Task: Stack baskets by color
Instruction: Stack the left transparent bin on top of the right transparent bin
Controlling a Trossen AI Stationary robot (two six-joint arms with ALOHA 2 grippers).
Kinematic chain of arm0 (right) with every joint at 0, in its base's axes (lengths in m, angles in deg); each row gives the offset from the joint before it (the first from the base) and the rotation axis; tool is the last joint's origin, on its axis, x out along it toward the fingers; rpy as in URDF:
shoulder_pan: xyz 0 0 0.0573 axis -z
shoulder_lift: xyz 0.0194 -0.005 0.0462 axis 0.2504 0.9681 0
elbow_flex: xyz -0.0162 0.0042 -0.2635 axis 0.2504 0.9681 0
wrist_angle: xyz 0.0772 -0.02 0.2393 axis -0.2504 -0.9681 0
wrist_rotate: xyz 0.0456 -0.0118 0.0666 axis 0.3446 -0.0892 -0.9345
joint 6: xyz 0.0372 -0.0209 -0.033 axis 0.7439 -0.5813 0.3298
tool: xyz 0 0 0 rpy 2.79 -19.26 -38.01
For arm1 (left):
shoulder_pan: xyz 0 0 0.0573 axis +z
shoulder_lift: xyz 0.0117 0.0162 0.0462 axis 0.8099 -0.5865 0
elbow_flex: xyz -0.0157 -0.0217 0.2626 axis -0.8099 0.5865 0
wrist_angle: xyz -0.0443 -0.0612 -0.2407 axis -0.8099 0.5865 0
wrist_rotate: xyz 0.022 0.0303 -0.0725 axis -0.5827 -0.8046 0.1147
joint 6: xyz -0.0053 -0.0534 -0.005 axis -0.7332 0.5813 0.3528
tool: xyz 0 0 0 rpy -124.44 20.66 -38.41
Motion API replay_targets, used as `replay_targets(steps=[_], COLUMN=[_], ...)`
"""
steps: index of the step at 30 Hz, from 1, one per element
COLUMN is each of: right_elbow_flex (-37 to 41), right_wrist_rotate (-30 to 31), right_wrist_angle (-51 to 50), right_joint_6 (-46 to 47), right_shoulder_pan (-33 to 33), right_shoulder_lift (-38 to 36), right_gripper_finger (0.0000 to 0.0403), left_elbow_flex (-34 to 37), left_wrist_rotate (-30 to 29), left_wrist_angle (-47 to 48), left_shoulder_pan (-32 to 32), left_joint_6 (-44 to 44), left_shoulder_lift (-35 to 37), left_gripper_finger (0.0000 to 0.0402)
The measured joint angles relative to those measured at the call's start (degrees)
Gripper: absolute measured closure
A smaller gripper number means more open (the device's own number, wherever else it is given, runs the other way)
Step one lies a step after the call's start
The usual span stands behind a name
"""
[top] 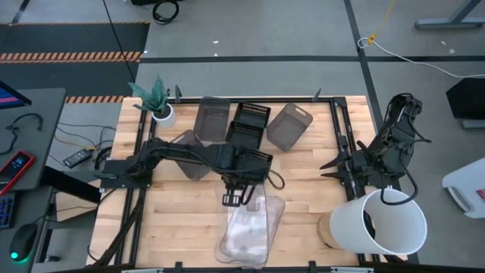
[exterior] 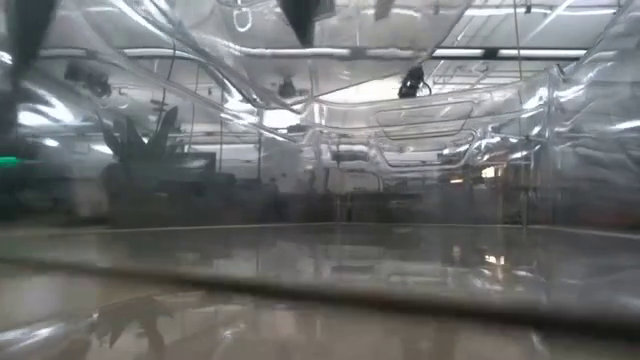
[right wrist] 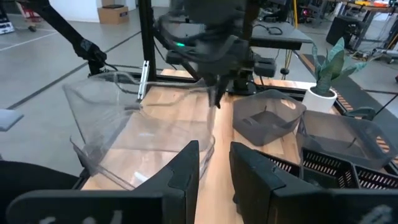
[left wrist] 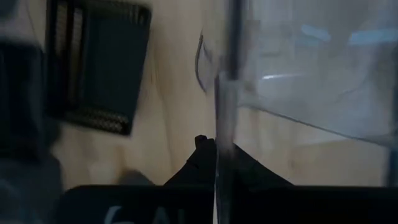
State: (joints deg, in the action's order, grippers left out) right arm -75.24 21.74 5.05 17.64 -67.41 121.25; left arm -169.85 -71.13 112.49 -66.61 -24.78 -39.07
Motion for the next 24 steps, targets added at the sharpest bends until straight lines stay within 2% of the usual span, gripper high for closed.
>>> replay_targets(steps=[3, 8, 17, 24], right_elbow_flex=[0.00, 0.00, 0.00, -0.01], right_wrist_rotate=[-0.01, -0.07, -0.04, -0.04], right_wrist_angle=[-0.12, -0.46, -1.16, -1.22], right_joint_6=[0.84, 2.21, 3.05, 3.09], right_shoulder_pan=[-0.02, -0.02, -0.01, -0.02], right_shoulder_lift=[0.71, 1.35, 1.61, 1.61], right_gripper_finger=[0.0308, 0.0308, 0.0308, 0.0308], left_elbow_flex=[-0.02, -0.11, -0.02, 0.00], left_wrist_rotate=[-3.40, -5.65, -5.53, -5.57], left_wrist_angle=[-2.21, -7.82, -11.03, -11.69], left_shoulder_pan=[-1.53, -2.69, -3.18, -4.10], left_joint_6=[-7.85, -18.95, -27.70, -32.66], left_shoulder_lift=[0.07, 0.15, 0.13, -0.28], left_gripper_finger=[0.0393, 0.0393, 0.0392, 0.0359])
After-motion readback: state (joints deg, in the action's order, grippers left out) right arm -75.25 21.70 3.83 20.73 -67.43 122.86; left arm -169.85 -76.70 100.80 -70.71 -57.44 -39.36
